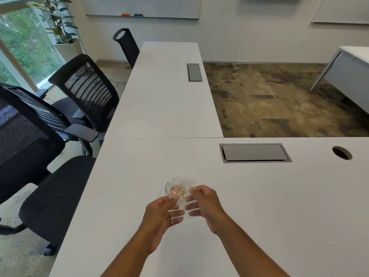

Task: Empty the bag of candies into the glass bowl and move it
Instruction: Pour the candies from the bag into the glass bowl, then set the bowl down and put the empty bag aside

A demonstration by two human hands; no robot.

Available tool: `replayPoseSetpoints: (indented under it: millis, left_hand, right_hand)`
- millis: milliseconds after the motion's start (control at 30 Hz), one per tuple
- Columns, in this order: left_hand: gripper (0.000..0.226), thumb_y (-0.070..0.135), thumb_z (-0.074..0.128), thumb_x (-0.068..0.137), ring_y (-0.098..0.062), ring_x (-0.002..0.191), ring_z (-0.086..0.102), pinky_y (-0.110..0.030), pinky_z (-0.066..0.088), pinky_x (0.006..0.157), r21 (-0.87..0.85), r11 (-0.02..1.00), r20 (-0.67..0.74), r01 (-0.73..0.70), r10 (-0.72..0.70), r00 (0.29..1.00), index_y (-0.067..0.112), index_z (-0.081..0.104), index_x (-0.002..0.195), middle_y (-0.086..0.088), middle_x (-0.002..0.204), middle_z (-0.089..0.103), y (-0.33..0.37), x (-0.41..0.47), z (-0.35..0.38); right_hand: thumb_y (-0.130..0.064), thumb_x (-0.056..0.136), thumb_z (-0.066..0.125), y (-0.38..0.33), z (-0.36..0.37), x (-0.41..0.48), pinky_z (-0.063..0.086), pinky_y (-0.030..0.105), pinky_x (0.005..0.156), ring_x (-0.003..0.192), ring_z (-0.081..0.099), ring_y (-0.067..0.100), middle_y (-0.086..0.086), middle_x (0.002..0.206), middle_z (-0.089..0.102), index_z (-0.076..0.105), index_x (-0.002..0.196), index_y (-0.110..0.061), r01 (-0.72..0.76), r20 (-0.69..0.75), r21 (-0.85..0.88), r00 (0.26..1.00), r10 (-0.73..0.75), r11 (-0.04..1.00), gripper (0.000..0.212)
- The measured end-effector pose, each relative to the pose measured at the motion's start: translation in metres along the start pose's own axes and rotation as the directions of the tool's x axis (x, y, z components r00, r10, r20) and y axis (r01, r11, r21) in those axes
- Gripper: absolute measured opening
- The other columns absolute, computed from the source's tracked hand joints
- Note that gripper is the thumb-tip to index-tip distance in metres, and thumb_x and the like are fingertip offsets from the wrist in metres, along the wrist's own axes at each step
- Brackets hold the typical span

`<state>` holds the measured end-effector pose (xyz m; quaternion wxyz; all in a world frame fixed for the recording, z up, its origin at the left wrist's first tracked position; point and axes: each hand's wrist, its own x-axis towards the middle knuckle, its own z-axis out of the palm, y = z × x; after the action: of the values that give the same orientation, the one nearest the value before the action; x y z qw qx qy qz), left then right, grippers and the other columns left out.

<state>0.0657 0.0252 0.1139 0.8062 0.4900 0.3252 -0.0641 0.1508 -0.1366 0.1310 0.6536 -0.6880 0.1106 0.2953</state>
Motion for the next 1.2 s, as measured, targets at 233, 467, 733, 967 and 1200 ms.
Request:
replayPoseSetpoints:
  millis: [233, 467, 733, 967, 1200]
  left_hand:
    - [0.033, 0.038, 0.057, 0.111, -0.02, 0.064, 0.08, -0.03, 0.064, 0.058, 0.319, 0.917, -0.129, -0.239, 0.292, 0.948, 0.015, 0.077, 0.098, -0.007, 0.081, 0.08, 0.01, -0.014, 0.026]
    - [0.033, 0.026, 0.049, 0.115, -0.003, 0.053, 0.055, -0.018, 0.046, 0.054, 0.48, 0.773, -0.162, -0.413, 0.542, 0.825, 0.025, 0.067, 0.088, 0.017, 0.062, 0.066, -0.004, -0.027, 0.042]
    - [0.032, 0.027, 0.05, 0.115, -0.004, 0.052, 0.051, -0.017, 0.043, 0.051, 0.503, 0.733, -0.158, -0.458, 0.599, 0.785, 0.028, 0.067, 0.088, 0.015, 0.059, 0.061, -0.006, -0.034, 0.04]
    - [0.032, 0.026, 0.05, 0.115, -0.002, 0.052, 0.049, -0.027, 0.043, 0.058, 0.508, 0.744, -0.105, -0.433, 0.553, 0.827, 0.027, 0.072, 0.092, 0.02, 0.057, 0.061, -0.009, -0.038, 0.035]
    - [0.035, 0.019, 0.059, 0.11, -0.021, 0.042, 0.061, -0.03, 0.049, 0.041, 0.423, 0.831, -0.134, -0.361, 0.452, 0.882, 0.02, 0.079, 0.081, -0.013, 0.05, 0.067, -0.02, -0.04, 0.023]
  right_hand:
    - [-0.042, 0.108, 0.054, 0.002, 0.009, -0.021, 0.061, 0.032, 0.057, 0.058, 0.07, 0.017, 0.002, 0.082, 0.075, 0.064, 0.098, -0.013, 0.132, -0.022, -0.095, 0.991, -0.135, 0.987, 0.032]
    - [-0.044, 0.109, 0.049, 0.001, 0.01, -0.04, 0.047, 0.025, 0.037, 0.044, 0.051, 0.007, -0.003, 0.06, 0.054, 0.054, 0.083, -0.02, 0.26, -0.121, -0.214, 0.95, -0.289, 0.942, 0.036]
    - [-0.041, 0.11, 0.047, 0.011, 0.007, -0.05, 0.05, 0.027, 0.035, 0.062, 0.054, 0.024, 0.016, 0.073, 0.053, 0.053, 0.087, -0.014, 0.301, -0.182, -0.24, 0.92, -0.347, 0.923, 0.036]
    - [-0.043, 0.108, 0.054, 0.007, 0.004, -0.051, 0.053, 0.033, 0.047, 0.044, 0.064, 0.026, 0.007, 0.061, 0.068, 0.061, 0.091, -0.009, 0.285, -0.164, -0.115, 0.939, -0.301, 0.951, 0.039]
    - [-0.035, 0.106, 0.061, 0.014, -0.005, -0.049, 0.054, 0.037, 0.05, 0.038, 0.059, 0.024, 0.002, 0.054, 0.06, 0.066, 0.084, -0.005, 0.251, -0.211, -0.101, 0.94, -0.268, 0.963, 0.038]
